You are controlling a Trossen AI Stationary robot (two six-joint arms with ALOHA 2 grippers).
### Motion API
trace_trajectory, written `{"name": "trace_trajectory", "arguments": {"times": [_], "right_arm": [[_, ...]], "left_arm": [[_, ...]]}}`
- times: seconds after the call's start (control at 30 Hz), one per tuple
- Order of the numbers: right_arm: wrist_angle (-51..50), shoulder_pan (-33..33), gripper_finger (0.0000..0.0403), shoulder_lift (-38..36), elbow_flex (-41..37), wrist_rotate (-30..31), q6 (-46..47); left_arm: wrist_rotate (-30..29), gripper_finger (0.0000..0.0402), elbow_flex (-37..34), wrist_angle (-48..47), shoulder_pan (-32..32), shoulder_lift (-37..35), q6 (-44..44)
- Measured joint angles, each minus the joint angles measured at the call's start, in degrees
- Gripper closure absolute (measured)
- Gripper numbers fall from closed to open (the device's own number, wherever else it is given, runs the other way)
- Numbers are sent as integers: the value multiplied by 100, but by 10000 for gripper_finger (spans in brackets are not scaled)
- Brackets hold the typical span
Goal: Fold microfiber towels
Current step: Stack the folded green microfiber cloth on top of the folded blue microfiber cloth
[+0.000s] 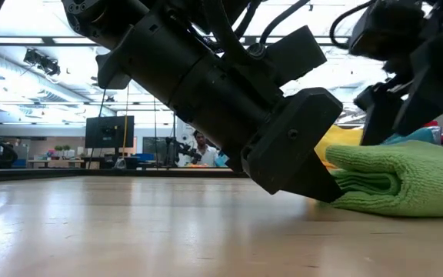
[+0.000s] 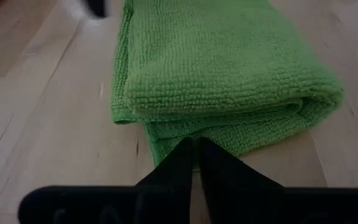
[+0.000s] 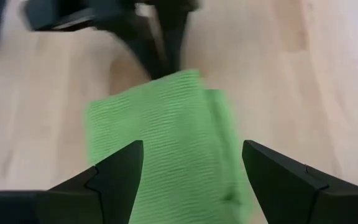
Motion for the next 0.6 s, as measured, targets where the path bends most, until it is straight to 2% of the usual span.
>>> {"name": "trace_trajectory", "arguments": {"times": [0.2, 0.4, 0.6], "right_arm": [[-16, -322, 121, 0, 0, -159, -228], [-12, -345, 121, 0, 0, -257, -247], [-12, -348, 121, 0, 0, -7, -444]], "left_arm": [[20, 374, 0, -19, -95, -73, 312], [19, 375, 2, -53, -224, -186, 877], [-18, 367, 2, -75, -351, -353, 1823]]}}
